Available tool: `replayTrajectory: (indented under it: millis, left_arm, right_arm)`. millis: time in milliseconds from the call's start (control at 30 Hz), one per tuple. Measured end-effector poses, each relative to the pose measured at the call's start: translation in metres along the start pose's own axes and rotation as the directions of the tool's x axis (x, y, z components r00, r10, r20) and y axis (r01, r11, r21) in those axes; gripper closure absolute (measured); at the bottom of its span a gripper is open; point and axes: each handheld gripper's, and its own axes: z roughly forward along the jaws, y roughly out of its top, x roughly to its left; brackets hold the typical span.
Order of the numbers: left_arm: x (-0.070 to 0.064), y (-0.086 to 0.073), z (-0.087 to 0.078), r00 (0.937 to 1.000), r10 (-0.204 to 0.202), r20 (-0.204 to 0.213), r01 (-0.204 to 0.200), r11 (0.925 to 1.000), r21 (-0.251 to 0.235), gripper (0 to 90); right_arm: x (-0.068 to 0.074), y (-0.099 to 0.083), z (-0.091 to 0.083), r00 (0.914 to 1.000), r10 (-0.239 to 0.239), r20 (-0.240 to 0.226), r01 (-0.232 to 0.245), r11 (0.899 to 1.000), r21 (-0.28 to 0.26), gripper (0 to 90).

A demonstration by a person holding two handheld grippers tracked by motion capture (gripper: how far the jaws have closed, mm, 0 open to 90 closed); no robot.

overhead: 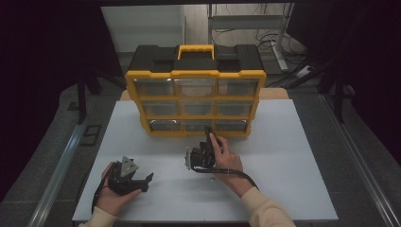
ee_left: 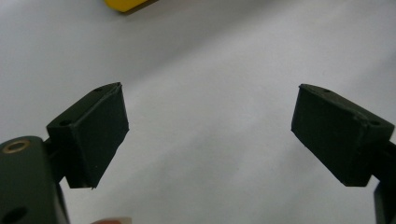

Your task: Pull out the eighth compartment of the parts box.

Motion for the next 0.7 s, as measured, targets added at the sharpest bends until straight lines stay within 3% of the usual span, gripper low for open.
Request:
replayTrajectory:
  millis: [67,400,533,633,667,700]
  left_arm:
    - [0.000,0.000,0.000,1.0000,0.002,0.000,-0.002,1.0000,0.000,11.4]
    - [-0.001,0.000,0.000,1.0000,0.003,-0.002,-0.003,1.0000,0.001,11.5]
    - [0.000,0.000,0.000,1.0000,0.002,-0.003,-0.002,1.0000,0.002,11.4]
    - [0.000,0.000,0.000,1.0000,0.000,-0.004,0.000,1.0000,0.001,11.4]
    - [0.000,0.000,0.000,1.0000,0.001,-0.004,-0.001,1.0000,0.002,11.4]
    - [0.000,0.000,0.000,1.0000,0.002,-0.004,-0.002,1.0000,0.002,11.4]
  right_arm:
    - [0.000,0.000,0.002,0.9999,0.016,0.003,-0.016,1.000,-0.004,22.4]
    - [-0.002,-0.001,0.008,1.0000,0.005,0.004,-0.005,1.000,0.007,22.7]
    - [-0.003,-0.002,0.011,0.9996,0.027,0.006,-0.027,1.000,0.009,23.5]
    - [-0.004,-0.003,0.013,0.9999,0.010,0.005,-0.010,1.000,0.016,23.7]
    - [-0.004,-0.003,0.013,0.9996,0.028,0.000,-0.028,0.999,0.014,23.8]
    - [-0.006,-0.003,0.015,0.9979,0.035,-0.055,-0.035,0.999,0.002,23.8]
